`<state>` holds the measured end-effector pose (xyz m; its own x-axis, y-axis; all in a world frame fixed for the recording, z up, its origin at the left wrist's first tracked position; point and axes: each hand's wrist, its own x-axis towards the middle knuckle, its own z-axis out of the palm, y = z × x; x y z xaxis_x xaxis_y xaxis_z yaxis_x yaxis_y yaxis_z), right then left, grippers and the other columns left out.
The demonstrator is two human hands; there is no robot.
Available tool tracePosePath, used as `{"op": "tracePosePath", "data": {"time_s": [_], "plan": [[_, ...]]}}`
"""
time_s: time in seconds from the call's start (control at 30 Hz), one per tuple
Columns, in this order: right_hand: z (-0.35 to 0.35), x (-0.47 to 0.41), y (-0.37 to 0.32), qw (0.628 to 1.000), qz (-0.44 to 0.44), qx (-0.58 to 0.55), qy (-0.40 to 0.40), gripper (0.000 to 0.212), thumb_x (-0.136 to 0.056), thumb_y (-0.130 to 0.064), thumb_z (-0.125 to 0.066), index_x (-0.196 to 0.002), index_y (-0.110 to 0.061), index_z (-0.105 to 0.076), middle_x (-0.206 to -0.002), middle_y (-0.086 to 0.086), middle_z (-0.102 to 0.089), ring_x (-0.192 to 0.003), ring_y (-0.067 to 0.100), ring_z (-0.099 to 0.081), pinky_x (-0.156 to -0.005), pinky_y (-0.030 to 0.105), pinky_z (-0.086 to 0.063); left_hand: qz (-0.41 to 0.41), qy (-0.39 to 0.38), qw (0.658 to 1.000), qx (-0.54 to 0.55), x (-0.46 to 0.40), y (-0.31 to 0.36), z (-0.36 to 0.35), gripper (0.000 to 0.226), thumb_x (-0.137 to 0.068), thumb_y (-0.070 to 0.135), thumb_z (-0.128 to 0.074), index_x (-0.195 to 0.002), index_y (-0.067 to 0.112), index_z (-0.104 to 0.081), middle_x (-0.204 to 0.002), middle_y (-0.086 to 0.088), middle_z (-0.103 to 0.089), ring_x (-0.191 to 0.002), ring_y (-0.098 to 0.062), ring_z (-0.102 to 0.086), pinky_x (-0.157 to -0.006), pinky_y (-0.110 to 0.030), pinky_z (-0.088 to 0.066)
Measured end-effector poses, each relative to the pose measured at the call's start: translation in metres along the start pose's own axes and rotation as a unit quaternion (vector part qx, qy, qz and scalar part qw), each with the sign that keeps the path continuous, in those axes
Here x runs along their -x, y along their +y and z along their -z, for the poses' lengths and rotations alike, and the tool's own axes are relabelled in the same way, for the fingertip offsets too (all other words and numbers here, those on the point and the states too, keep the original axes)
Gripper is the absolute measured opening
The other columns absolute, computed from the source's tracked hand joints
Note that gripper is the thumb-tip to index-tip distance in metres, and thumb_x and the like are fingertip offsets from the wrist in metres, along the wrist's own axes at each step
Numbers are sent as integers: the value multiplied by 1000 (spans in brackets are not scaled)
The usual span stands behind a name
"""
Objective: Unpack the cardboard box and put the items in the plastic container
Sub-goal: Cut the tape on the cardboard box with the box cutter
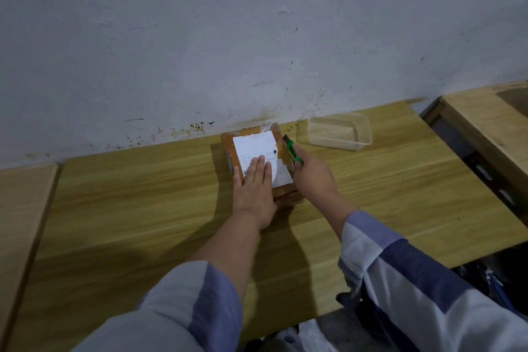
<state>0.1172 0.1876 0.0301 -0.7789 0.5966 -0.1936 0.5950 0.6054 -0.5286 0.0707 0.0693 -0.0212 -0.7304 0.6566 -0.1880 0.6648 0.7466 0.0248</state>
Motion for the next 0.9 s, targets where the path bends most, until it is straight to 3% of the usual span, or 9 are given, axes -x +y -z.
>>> {"op": "tracePosePath", "data": {"time_s": [0.2,0.33,0.43,0.7,0.8,0.9], "plan": [[6,-4,4,996,-12,-84,-4,47,-95,-15,-39,-141,-29,-41,-116,16,-66,-81,27,-58,-62,27,-42,0,-3,1000,-3,1,-1,1,86,-94,51,-42,-151,11,9,-160,-7,17,-147,-21,18,-117,-54,5],[19,-7,-3,999,5,-10,-49,50,-95,-14,-40,-143,-25,-36,-114,18,-65,-83,30,-56,-50,27,-35,0,0,1000,-1,-1,0,-1,84,-95,54,-38,-151,12,8,-160,-6,16,-147,-21,17,-117,-54,5],[14,-8,-7,994,20,80,-65,55,-95,-18,-41,-147,-26,-26,-114,19,-65,-99,35,-61,-64,30,-42,14,9,1000,2,-4,0,-8,84,-95,59,-35,-152,13,7,-161,-5,14,-147,-21,16,-117,-54,6],[15,13,1,995,26,81,-52,53,-95,-15,-38,-147,-22,-27,-117,18,-64,-104,35,-61,-71,33,-44,24,2,1000,-5,-2,4,-6,78,-98,50,-34,-151,13,10,-160,-5,17,-147,-21,18,-116,-53,8],[12,20,2,992,21,104,-66,62,-92,-9,-40,-148,-27,-21,-112,19,-66,-100,35,-62,-68,33,-43,23,-3,1000,-10,1,4,-2,75,-99,36,-37,-151,12,12,-160,-6,18,-146,-21,19,-117,-54,6],[9,27,5,991,26,116,-58,64,-92,-8,-39,-148,-28,-18,-107,20,-66,-95,36,-62,-65,33,-41,24,-7,1000,-6,2,5,1,79,-98,41,-39,-151,12,12,-159,-5,19,-146,-21,19,-117,-54,7]]}}
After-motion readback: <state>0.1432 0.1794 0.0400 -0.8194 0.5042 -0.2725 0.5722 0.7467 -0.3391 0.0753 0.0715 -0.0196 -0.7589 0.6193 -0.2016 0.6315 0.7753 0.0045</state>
